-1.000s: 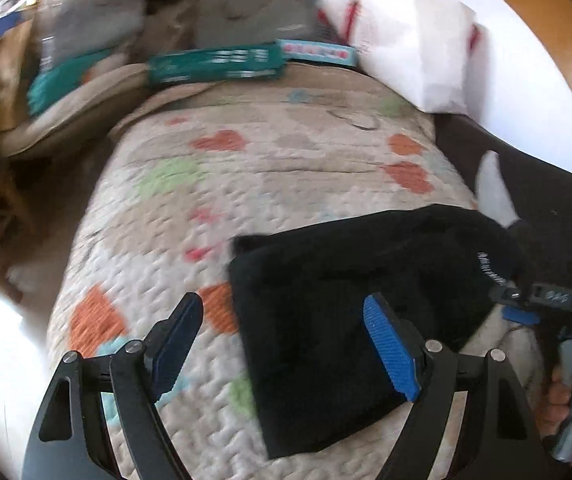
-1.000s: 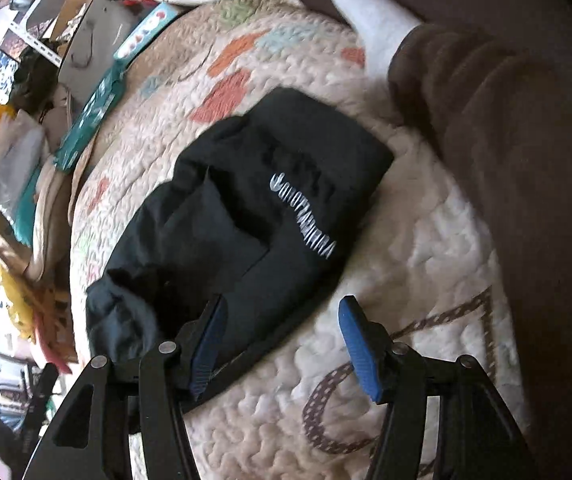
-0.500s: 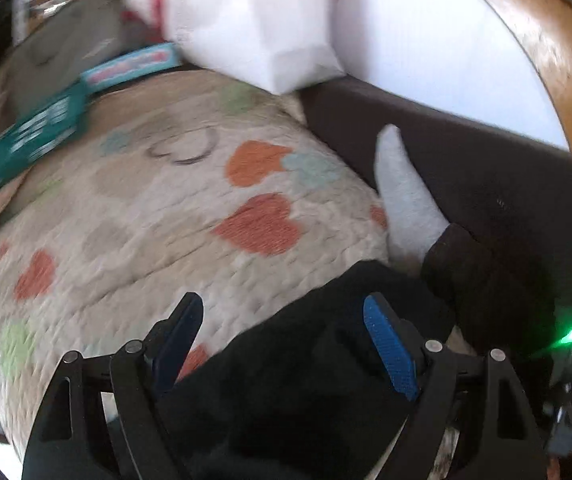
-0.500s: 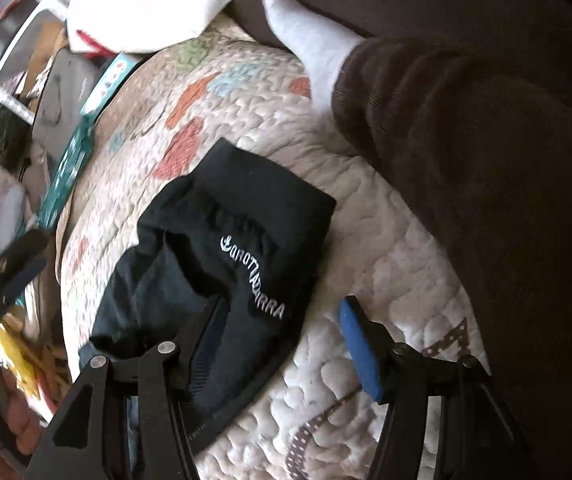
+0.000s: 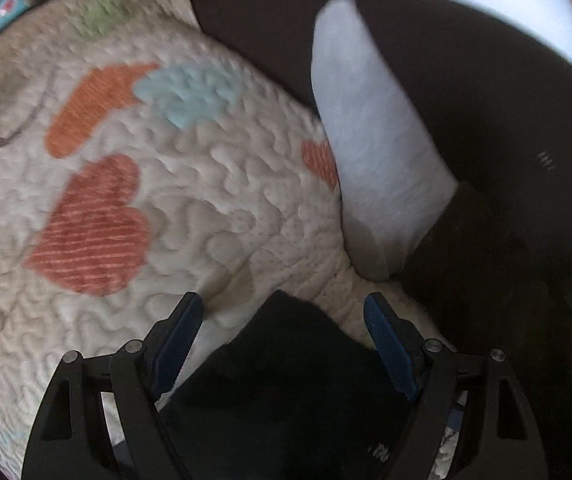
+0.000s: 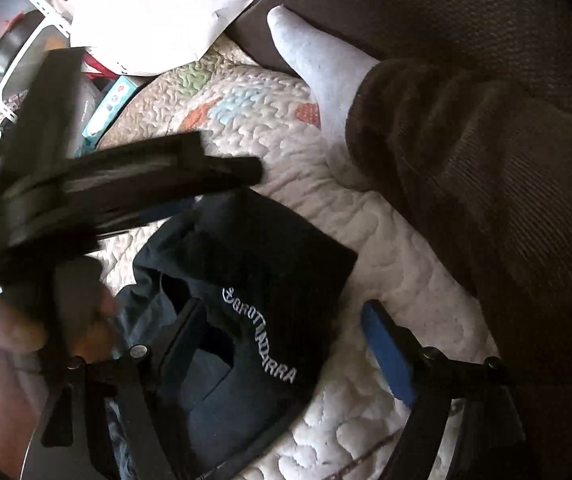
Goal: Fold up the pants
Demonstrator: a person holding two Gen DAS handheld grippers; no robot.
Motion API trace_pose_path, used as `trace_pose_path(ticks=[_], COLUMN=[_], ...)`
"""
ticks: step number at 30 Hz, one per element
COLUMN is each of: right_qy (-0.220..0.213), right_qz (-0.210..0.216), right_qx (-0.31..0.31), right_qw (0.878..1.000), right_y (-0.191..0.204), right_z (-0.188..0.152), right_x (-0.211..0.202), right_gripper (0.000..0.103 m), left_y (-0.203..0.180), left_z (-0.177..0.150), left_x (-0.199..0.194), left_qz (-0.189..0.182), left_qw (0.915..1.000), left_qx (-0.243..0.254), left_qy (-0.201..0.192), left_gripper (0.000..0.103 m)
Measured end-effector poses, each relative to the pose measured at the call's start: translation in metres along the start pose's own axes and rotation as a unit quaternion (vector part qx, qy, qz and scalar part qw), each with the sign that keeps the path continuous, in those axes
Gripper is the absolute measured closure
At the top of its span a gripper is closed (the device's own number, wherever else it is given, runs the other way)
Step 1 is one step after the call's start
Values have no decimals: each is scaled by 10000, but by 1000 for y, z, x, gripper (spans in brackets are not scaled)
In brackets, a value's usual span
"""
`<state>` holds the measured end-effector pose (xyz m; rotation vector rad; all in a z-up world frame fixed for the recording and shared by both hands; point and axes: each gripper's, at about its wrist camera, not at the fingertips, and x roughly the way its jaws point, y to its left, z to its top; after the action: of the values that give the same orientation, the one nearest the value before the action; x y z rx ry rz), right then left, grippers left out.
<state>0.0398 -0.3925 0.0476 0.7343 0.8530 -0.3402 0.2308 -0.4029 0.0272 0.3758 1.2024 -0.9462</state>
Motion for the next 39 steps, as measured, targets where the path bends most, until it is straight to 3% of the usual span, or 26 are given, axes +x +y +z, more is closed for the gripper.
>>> trace_pose_path(ticks=[1,3,4,5,6,13,20,26,33,34,39], right_qy=[-9,-28,-41,-28,75,135,-37,-59,369,465,898], right_qz=[11,-18,-109,-21,20,479,1091,1518,1890,1933,2012], right_qx=[-62,-198,-300,-340,-317,9,-463,-1314,-2025,-2156,-2690], right_qw=[10000,9998,9995,9994,9995,9988,9929,9796,9602,9560,9376], right_y=[1,4,5,5,5,1,37,84,136,145,184], right_z=[1,2,3,4,6,11,7,-18,-53,-60,-96], right_x=[1,2,2,2,4,-6,-38,-68,-70,-69,-55], right_gripper=[18,24,45,64,76,82,82,82,82,82,82], left_y=[-4,-15,-20,-23,-24,-22,6,40,89,96,121], left_z=[1,0,-1,-3,-4,-22,-39,-88,-155,-167,-212], left_x=[2,2,1,-3,-5,-55,-120,-171,-207,-212,-232], left_qz=[91,215,344,436,371,219,63,17,-129,-146,-155], left_qw=[9999,9990,9980,9967,9966,9956,9934,9877,9741,9712,9581], left_qx=[106,398,536,681,742,733,228,-282,-1141,-1265,-1707], left_qy=[-14,-24,-14,-13,-13,-545,-1118,-1536,-1946,-2014,-2295], left_gripper=[22,56,78,88,91,93,93,92,90,94,96])
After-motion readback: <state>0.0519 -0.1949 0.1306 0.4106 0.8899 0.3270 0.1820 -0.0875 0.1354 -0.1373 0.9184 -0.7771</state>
